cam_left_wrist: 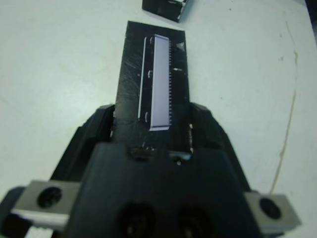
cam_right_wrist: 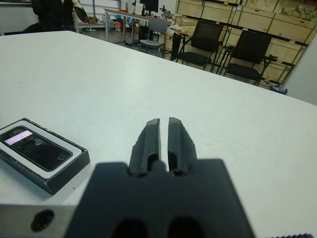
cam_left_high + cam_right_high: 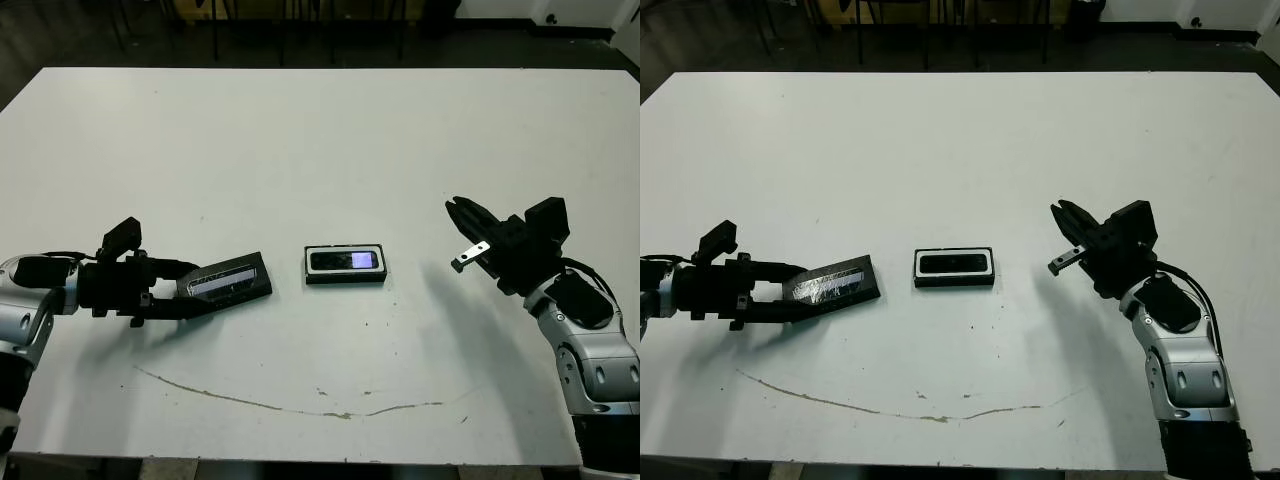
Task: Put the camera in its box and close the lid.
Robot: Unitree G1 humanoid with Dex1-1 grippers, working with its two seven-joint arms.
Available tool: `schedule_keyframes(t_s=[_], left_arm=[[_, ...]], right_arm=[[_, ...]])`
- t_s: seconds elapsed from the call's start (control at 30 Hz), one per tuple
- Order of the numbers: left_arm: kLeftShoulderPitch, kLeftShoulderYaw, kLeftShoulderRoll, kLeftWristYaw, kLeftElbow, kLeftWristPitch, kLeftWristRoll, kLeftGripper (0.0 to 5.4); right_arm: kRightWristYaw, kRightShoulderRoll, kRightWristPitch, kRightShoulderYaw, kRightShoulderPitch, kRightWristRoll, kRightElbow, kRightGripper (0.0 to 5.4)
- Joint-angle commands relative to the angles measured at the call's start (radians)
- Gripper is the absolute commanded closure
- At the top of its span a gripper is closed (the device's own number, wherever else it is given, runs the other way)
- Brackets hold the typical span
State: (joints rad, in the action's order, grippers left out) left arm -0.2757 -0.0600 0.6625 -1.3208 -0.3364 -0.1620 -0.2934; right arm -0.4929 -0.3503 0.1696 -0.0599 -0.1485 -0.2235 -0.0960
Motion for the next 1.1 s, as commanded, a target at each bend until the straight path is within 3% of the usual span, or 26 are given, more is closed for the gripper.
schedule_keyframes(t_s=[0.03, 0.23, 0.4, 0.6, 0.87, 1.1], left_arm=[[0.071, 0.086, -0.062, 0.118, 0.072, -0.005, -0.06, 2.67], [0.114, 0.197, -0.149, 0.353, 0.236, -0.002, -0.117, 2.67], [0.046, 0.204, -0.15, 0.43, 0.305, -0.077, -0.146, 2.67], [-0.085, 0.124, -0.157, 0.324, 0.244, -0.105, -0.176, 2.67], [-0.251, -0.066, -0.146, 0.105, 0.054, -0.187, -0.106, 2.67], [-0.332, -0.126, -0.225, 0.016, -0.115, -0.136, -0.057, 2.67]], right_arm=[[0.0, -0.002, -0.001, -0.002, 0.006, 0.001, 0.011, 5.4], [0.013, 0.001, 0.012, 0.004, 0.012, 0.006, -0.003, 5.4], [0.016, 0.001, 0.004, 0.014, 0.01, 0.016, 0.003, 5.4], [0.029, 0.008, 0.018, 0.019, 0.013, 0.014, -0.012, 5.4], [0.033, -0.001, 0.029, 0.019, 0.027, 0.015, -0.036, 5.4], [0.035, -0.001, 0.032, 0.018, 0.029, 0.016, -0.033, 5.4]])
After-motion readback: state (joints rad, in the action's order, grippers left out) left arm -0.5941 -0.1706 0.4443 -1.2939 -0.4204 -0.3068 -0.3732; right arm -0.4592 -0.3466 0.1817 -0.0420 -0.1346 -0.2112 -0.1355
